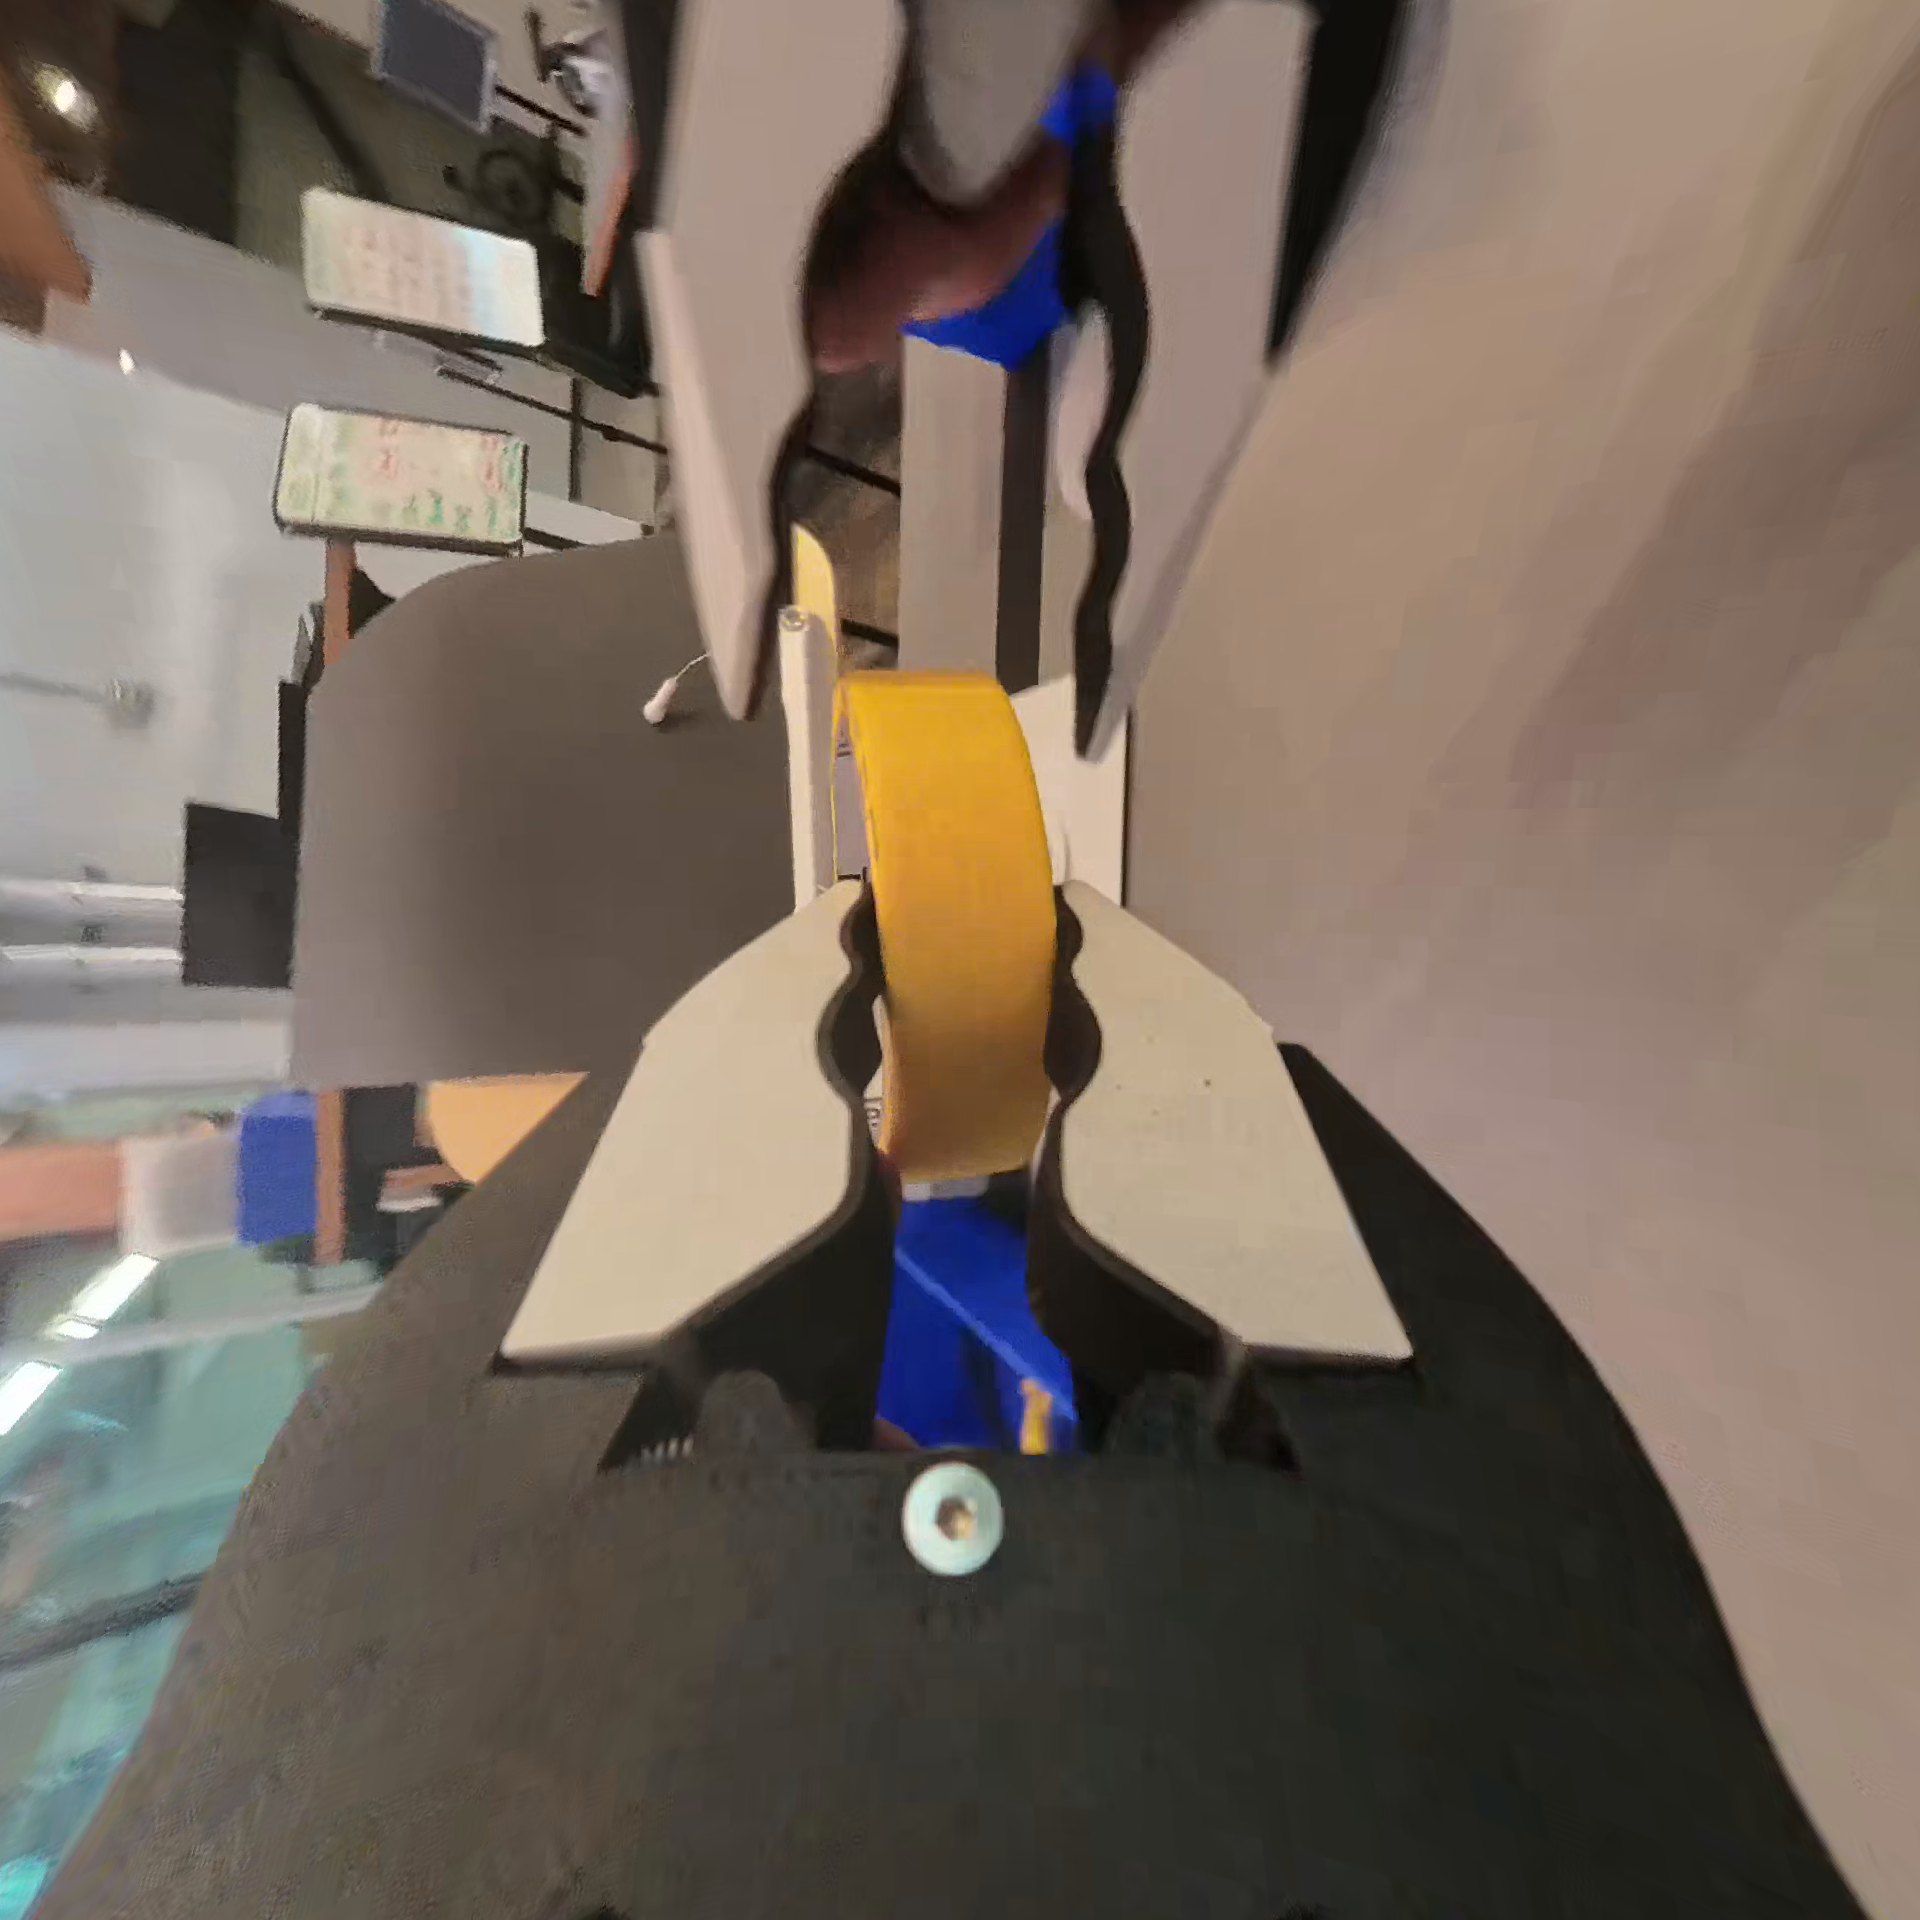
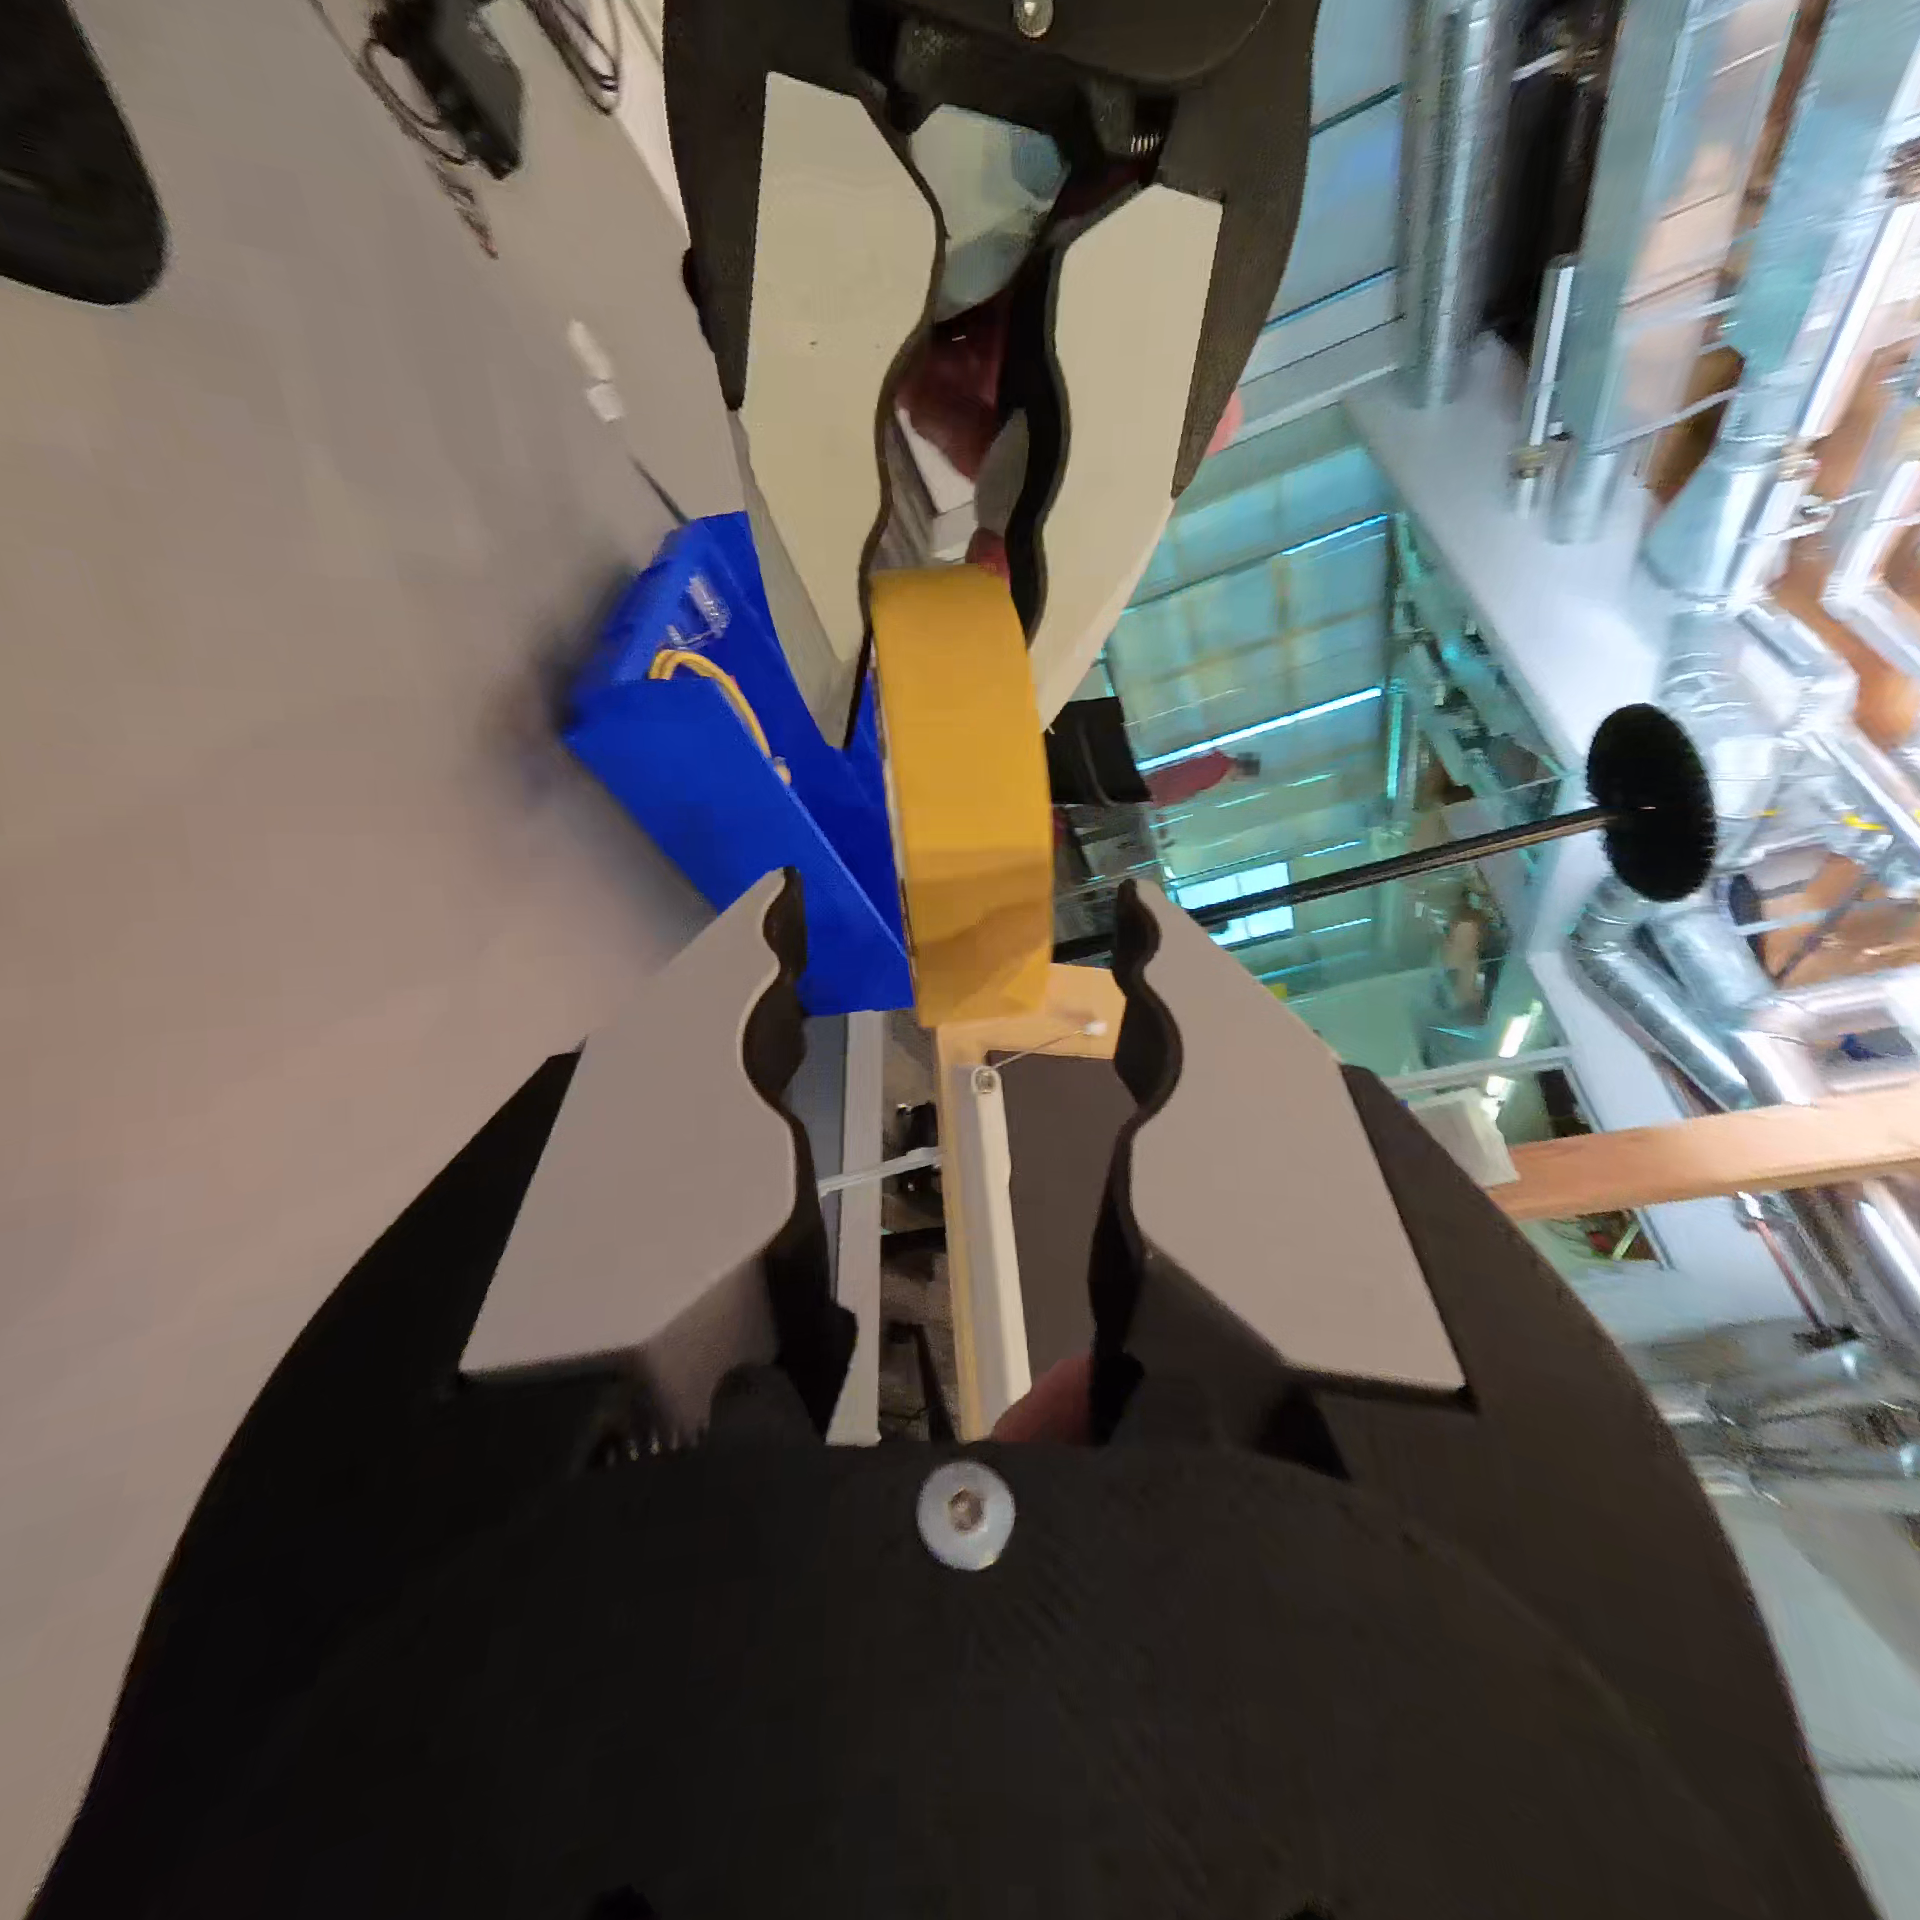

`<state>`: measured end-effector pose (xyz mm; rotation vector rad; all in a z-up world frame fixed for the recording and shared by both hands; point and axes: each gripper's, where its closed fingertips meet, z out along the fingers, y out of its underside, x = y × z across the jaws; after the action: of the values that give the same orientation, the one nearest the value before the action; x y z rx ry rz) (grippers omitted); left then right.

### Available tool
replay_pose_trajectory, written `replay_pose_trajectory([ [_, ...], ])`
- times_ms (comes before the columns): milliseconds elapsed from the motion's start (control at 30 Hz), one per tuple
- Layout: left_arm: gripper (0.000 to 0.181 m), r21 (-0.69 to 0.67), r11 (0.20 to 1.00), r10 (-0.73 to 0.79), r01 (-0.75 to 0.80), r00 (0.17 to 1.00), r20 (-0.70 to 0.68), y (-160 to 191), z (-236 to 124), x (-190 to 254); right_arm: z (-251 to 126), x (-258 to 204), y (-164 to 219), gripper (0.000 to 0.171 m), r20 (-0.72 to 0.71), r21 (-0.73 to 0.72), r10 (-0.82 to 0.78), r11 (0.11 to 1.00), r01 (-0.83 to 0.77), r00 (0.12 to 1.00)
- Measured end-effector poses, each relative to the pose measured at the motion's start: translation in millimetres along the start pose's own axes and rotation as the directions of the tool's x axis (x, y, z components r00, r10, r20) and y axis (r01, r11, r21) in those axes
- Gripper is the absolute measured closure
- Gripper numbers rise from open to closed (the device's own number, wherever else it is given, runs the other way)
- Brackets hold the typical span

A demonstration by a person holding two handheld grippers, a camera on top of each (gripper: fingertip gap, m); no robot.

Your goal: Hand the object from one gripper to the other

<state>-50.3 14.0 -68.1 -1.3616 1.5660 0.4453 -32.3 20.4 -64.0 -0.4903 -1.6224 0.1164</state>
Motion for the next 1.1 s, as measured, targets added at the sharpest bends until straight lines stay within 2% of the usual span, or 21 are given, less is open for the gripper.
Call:
replay_pose_trajectory([
  [100,0.152,-0.071,0.975,0.211,-0.212,0.977,-0.02,-0.1,1.8,7.3,-7.2,-12.6,-3.1,0.116,0.117,0.011,0.05,0.999,-0.052,0.992],
  [267,0.152,-0.109,0.871,0.471,-0.478,0.878,-0.087,-12.5,7.5,24.7,-12.4,-42.1,-8.1,0.128,0.296,0.011,0.082,0.996,-0.089,0.952],
  [367,0.152,-0.111,0.793,0.589,-0.6,0.8,-0.115,-22.2,10.8,34.1,-14.3,-64.4,-8.6,0.134,0.416,-0.009,0.121,0.992,-0.129,0.901],
  [467,0.153,-0.109,0.726,0.662,-0.679,0.733,-0.156,-27.4,11.8,43.4,-19.3,-83.9,-8.7,0.155,0.519,-0.029,0.145,0.988,-0.152,0.843],
  [533,0.153,-0.102,0.704,0.686,-0.703,0.709,-0.162,-28.9,12.8,47.4,-22.9,-90.2,-9.6,0.16,0.559,-0.038,0.147,0.988,-0.152,0.816],
  [600,0.153,-0.114,0.693,0.694,-0.712,0.702,-0.16,-27.2,13.0,45.2,-20.2,-87.9,-7.7,0.161,0.545,-0.047,0.145,0.989,-0.143,0.826],
  [667,0.152,-0.187,0.685,0.694,-0.704,0.709,-0.127,-20.7,14.6,32.7,-12.8,-77.7,-1.0,0.161,0.479,-0.063,0.127,0.992,-0.111,0.869],
  [767,0.145,-0.329,0.73,0.623,-0.6,0.781,-0.042,-9.3,16.3,8.1,0.6,-57.9,10.7,0.161,0.344,-0.093,0.09,0.994,-0.062,0.935],
  [833,0.141,-0.366,0.766,0.576,-0.528,0.817,0.027,-5.2,14.0,-3.3,10.1,-45.7,11.7,0.162,0.25,-0.082,0.072,0.995,-0.053,0.965],
  [1000,0.127,-0.325,0.882,0.386,-0.341,0.919,0.084,-3.0,4.1,-3.6,32.1,-32.1,2.5,0.162,0.08,-0.013,0.09,0.996,-0.09,0.993],
  [1067,0.119,-0.338,0.887,0.366,-0.315,0.926,0.097,-2.3,-1.2,-5.1,36.6,-29.4,-3.0,0.163,0.046,0.012,0.13,0.991,-0.13,0.99],
  [1100,0.116,-0.304,0.914,0.315,-0.27,0.943,0.109,-6.0,-3.6,-4.8,38.5,-26.8,-4.1,0.164,0.021,0.023,0.148,0.989,-0.148,0.989],
])
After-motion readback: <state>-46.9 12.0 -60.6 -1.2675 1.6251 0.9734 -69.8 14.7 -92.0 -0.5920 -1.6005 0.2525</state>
